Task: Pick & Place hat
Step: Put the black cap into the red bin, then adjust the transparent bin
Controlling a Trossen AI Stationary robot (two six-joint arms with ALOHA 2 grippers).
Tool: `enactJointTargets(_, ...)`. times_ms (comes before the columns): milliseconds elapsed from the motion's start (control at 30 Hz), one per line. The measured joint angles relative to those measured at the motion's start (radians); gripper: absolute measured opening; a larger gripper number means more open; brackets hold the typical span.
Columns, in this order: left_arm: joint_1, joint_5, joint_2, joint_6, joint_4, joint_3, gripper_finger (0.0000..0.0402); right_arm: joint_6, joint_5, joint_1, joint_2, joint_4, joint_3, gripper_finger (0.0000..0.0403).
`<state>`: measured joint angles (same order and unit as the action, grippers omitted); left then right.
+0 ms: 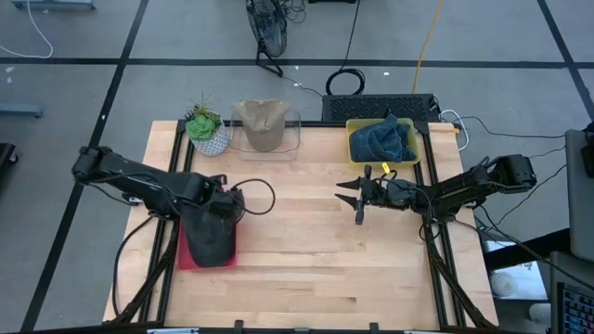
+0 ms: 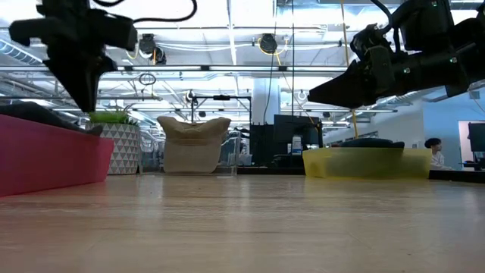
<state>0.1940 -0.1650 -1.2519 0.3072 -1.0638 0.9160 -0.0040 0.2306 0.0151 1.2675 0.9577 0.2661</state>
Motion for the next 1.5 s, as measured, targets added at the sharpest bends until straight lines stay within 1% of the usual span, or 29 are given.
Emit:
enactJointTargets(133, 0.002, -0.018, 0.032, 0.082, -0.118, 0.047, 0.0046, 0.000, 0.000, 0.000, 0.000, -0.006, 0.000, 0.0130)
enactJointTargets(233, 0.017, -0.014, 0.056, 0.228, -0.240, 0.064, 0.0046, 0.001, 0.000, 0.000, 0.000, -0.012, 0.000, 0.0130)
enactJointTargets(367, 0.059, 0.082, 0.077, 0.450, -0.357, 0.044, 0.0046, 0.001, 0.000, 0.000, 0.000, -0.018, 0.000, 0.0130)
enactJointTargets(467, 0.104, 0.121, 0.076, 0.551, -0.390, 0.006, 0.0046, 0.001, -0.001, 0.000, 0.000, -0.020, 0.000, 0.0130)
enactJointTargets(567, 0.137, 0.123, 0.076, 0.590, -0.338, -0.049, 0.0046, 0.002, -0.001, 0.000, 0.000, -0.020, 0.000, 0.0130)
enactJointTargets(667, 0.149, 0.125, 0.076, 0.593, -0.210, -0.130, 0.0046, 0.002, -0.001, 0.000, 0.000, -0.008, 0.000, 0.0130)
enactJointTargets(800, 0.149, 0.183, 0.076, 0.576, -0.002, -0.260, 0.0046, 0.002, -0.001, 0.000, 0.000, 0.000, 0.000, 0.0130)
enactJointTargets(867, 0.148, 0.207, 0.077, 0.567, 0.062, -0.311, 0.0046, 0.002, -0.001, 0.000, 0.000, 0.001, 0.000, 0.0130)
enactJointTargets(933, 0.148, 0.213, 0.078, 0.571, 0.080, -0.342, 0.0046, 0.002, 0.000, 0.000, 0.000, 0.001, 0.000, 0.0130)
enactJointTargets(1067, 0.142, 0.211, 0.078, 0.536, 0.066, -0.347, 0.0046, 0.001, 0.000, 0.000, 0.000, 0.002, 0.000, 0.0130)
enactJointTargets(1200, 0.119, 0.198, 0.076, 0.463, -0.027, -0.288, 0.0046, 0.001, 0.000, 0.000, 0.000, 0.002, 0.000, 0.0130)
enactJointTargets(1367, 0.102, 0.079, 0.076, 0.376, -0.187, -0.157, 0.0046, 0.001, 0.001, 0.000, 0.000, 0.002, 0.000, 0.0130)
enactJointTargets(1500, 0.102, 0.016, 0.075, 0.368, -0.322, -0.052, 0.0047, 0.001, 0.000, 0.000, 0.000, 0.002, 0.000, 0.0130)
